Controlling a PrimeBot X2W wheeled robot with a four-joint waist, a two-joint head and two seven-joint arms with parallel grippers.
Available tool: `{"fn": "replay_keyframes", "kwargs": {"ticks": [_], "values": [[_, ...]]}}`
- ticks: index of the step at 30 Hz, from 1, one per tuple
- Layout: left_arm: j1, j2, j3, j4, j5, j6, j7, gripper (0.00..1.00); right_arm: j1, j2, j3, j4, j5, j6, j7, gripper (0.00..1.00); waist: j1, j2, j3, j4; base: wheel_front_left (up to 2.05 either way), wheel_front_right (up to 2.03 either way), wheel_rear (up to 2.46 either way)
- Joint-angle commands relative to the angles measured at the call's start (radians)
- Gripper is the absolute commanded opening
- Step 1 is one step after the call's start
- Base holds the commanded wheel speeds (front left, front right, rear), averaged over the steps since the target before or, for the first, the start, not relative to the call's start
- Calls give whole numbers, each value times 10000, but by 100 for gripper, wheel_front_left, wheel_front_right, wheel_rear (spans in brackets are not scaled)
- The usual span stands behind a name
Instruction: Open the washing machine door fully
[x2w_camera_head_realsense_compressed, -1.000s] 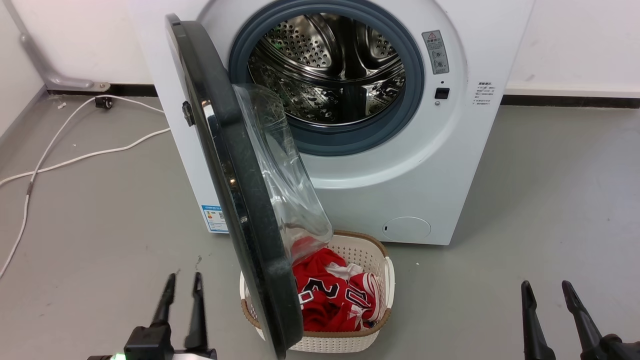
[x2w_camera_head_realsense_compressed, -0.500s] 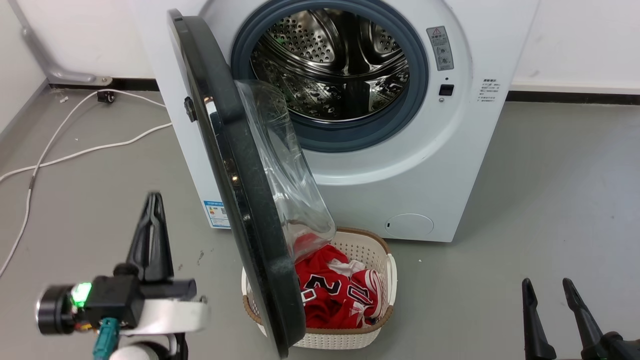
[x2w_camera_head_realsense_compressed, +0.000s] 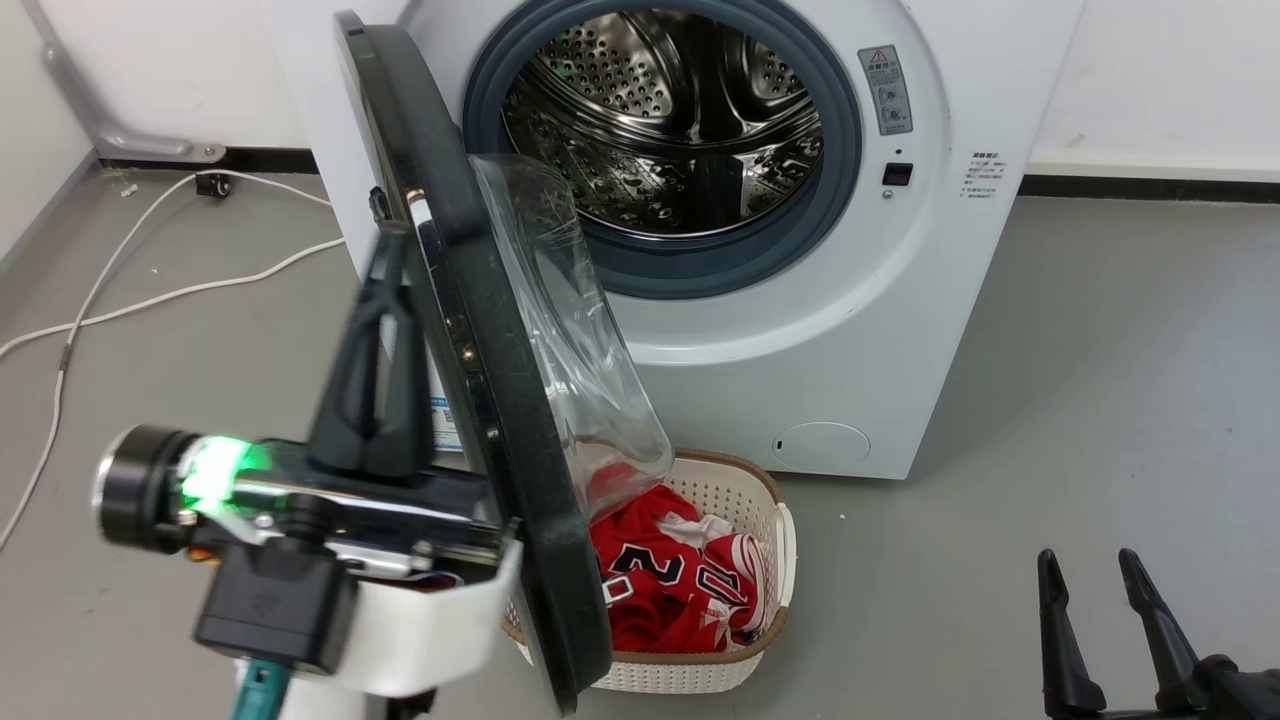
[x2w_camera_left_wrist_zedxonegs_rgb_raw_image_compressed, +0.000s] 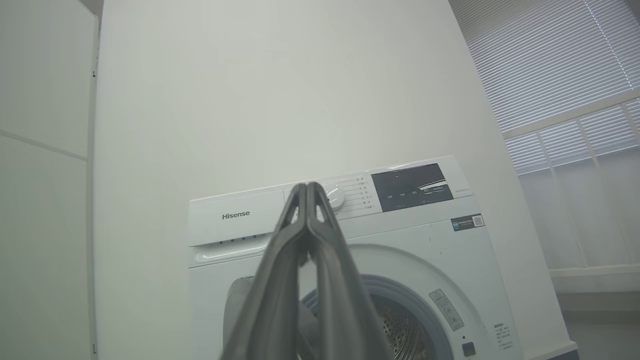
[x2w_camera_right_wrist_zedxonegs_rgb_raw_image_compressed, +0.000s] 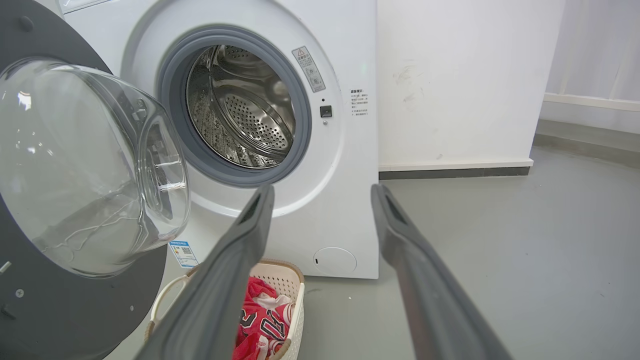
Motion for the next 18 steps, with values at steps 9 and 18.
{"fn": "replay_keyframes", "kwargs": {"ticks": [9, 18], "values": [[-428, -188, -2084, -256, -106, -362, -23, 0, -124, 35, 53, 161, -36, -3, -14, 100, 0, -1, -45, 41, 0, 0, 0], [-414, -305, -4093, 471, -479, -652, -22, 0, -186, 35, 119, 228, -6, -3, -14, 100, 0, -1, -60, 61, 0, 0, 0]]}}
